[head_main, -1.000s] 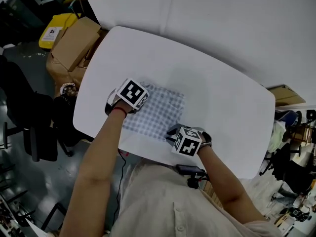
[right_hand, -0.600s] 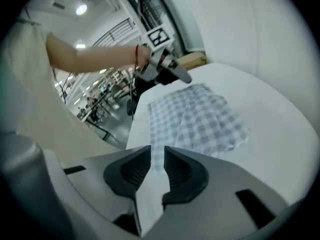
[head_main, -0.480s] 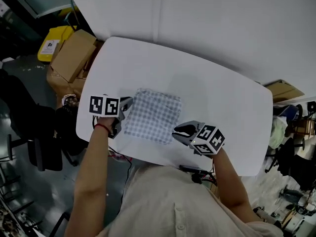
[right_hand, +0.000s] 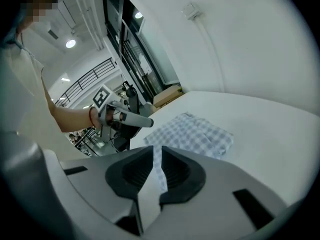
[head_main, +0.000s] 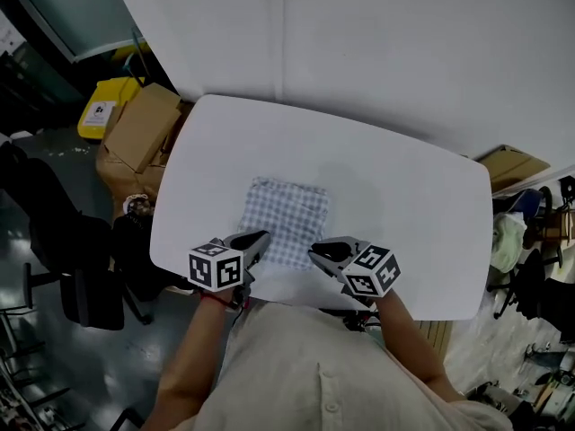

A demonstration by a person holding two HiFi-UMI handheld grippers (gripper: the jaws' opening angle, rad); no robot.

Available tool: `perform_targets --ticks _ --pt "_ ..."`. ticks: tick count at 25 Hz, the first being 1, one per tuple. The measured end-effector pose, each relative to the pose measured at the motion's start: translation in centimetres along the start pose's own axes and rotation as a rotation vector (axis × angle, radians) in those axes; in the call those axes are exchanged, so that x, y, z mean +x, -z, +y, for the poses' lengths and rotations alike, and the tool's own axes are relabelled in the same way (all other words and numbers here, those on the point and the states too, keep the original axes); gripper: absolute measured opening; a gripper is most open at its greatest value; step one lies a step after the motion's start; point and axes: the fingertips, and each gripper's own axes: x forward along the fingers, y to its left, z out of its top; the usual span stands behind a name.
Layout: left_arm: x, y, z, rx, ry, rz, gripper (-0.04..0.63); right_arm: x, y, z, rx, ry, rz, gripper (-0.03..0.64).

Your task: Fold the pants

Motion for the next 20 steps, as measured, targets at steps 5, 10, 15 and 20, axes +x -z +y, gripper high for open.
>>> perform_targets --ticks 5,10,15,20 --pt "-0.2 0.5 -4.7 0.150 0.051 -0.028 0.025 -0.9 -0.5 1.3 0.017 0.026 -0.067 0.040" --pt "0.3 1.6 -7.5 0.260 0.116 0.007 0.025 -2.1 -1.1 2.5 0.035 0.016 -0.125 0.024" --pt "0.4 2.6 -9.2 0.303 0.165 0.036 0.026 -2.4 -1.0 3.4 0.075 0.021 -0.172 0.017" --pt "-0.1 3.4 -9.3 0.317 0.176 0.055 0.026 -2.3 -1.2 3.6 0.060 0.040 -0.174 0.015"
